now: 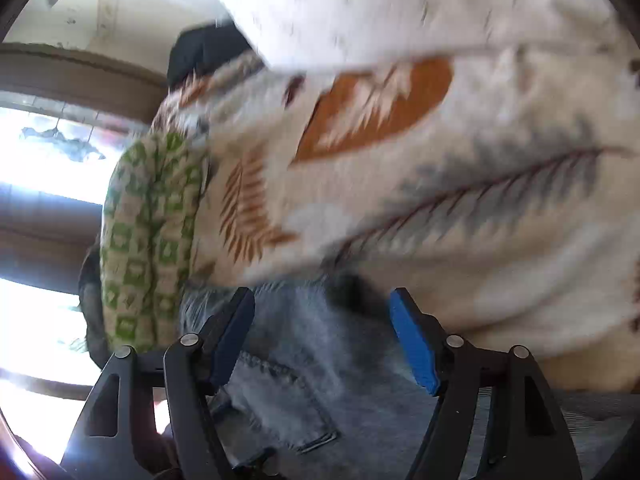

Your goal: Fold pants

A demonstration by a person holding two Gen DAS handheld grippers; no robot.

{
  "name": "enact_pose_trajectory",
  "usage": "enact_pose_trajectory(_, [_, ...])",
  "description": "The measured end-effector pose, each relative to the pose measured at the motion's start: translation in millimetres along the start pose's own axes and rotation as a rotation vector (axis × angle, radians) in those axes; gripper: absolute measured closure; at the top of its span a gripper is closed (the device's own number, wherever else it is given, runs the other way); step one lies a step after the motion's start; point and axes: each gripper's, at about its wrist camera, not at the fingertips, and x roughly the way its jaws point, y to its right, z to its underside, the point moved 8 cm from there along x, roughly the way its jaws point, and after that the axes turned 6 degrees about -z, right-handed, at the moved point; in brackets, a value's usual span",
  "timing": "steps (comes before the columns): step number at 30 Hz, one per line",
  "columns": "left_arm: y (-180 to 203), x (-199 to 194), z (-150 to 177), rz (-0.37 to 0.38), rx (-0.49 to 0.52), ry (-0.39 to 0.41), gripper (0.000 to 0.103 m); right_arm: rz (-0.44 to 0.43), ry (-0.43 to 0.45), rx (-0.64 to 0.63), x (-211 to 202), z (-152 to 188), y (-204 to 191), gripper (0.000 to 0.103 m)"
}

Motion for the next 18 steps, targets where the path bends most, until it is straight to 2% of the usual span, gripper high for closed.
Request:
enact_pose_trajectory(4, [-3.9,-1.4,1.4,0.021,-0.013,-0.014,0.032,-0.013,-0.202,-0.018,27.8,24.1,-12.7,0.035])
enact_pose_trajectory(6, [-4.1,-1.7,2.4,0.020,-0.004,-0.015,0.032,-0.042,-0.255,-0.022,30.3,32.1,-17.5,0.035])
enact_pose_trajectory(9, [-2.8,-0.8,3.9,0.011,0.016,-0.013,0.032,-0.047,-0.229,0.019,36.1,22.9,-13.0,0.035])
enact_pose_trajectory(14, [-1.7,-1.6,6.7,-0.002,0.039,-0.004,0.032,-0.115,-0.088,0.112,34.0,0.5,2.4,0.039])
enact_pose_trajectory(16, [-2.1,-1.9,6.3,-0.006,0.035,-0.004,0.032,-0.114,-0.084,0.112,35.7,1.7,6.1,0.049])
enact_pose_trajectory(17, [-2.0,-2.2,6.4,-0.005,0.032,-0.004,0.032,-0.100,-0.083,0.116,36.1,2.3,9.6,0.064])
enact_pose_trajectory(18, [-1.8,-2.5,6.6,-0.004,0.030,-0.004,0.032,-0.087,-0.081,0.122,35.6,1.9,13.0,0.083])
